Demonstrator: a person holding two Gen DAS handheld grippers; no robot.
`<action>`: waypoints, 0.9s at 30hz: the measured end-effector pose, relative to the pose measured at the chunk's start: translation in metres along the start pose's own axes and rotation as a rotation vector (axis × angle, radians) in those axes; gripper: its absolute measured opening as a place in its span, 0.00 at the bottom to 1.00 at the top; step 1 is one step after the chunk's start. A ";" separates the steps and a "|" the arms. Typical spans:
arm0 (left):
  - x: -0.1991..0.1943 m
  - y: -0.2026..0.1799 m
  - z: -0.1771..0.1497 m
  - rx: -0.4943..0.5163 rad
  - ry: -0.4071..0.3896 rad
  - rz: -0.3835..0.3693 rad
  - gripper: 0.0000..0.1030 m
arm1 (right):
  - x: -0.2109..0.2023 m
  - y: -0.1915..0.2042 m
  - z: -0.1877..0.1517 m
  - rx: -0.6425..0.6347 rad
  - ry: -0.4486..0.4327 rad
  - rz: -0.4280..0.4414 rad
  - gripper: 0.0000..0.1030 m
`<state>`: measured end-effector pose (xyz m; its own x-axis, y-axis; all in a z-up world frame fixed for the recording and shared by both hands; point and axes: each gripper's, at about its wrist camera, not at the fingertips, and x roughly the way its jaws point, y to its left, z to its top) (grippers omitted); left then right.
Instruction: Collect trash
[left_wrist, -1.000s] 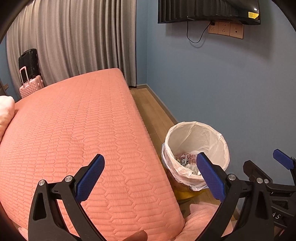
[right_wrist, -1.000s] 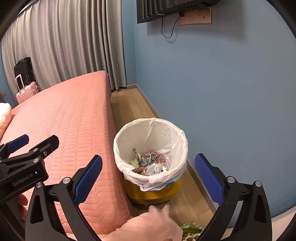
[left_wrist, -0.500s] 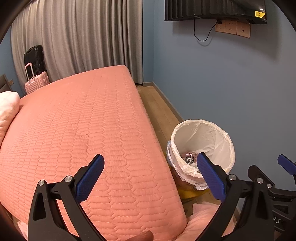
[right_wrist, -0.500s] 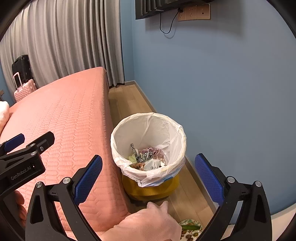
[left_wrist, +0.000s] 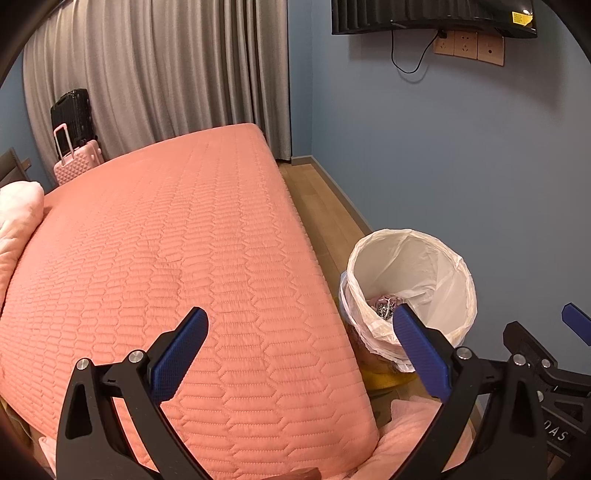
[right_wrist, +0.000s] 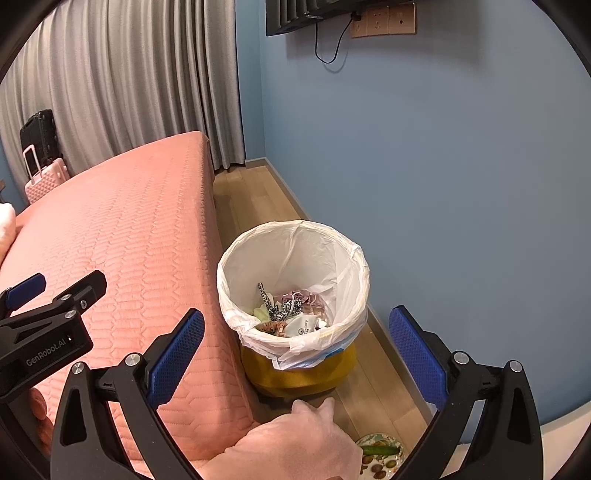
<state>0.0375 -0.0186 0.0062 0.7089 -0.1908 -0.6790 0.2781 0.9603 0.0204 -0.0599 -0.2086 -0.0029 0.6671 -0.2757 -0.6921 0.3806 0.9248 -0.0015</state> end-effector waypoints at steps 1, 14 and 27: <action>0.000 -0.001 0.000 0.001 -0.001 0.001 0.93 | 0.000 0.000 0.000 -0.001 0.001 0.000 0.95; 0.001 -0.003 -0.002 0.008 0.005 -0.005 0.93 | 0.001 -0.001 -0.002 0.002 0.005 -0.002 0.95; -0.002 -0.003 -0.003 0.014 -0.001 -0.010 0.93 | 0.001 0.000 -0.003 0.000 0.008 -0.002 0.95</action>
<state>0.0339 -0.0207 0.0053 0.7063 -0.2008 -0.6788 0.2941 0.9555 0.0234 -0.0612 -0.2082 -0.0056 0.6613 -0.2759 -0.6976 0.3822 0.9241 -0.0031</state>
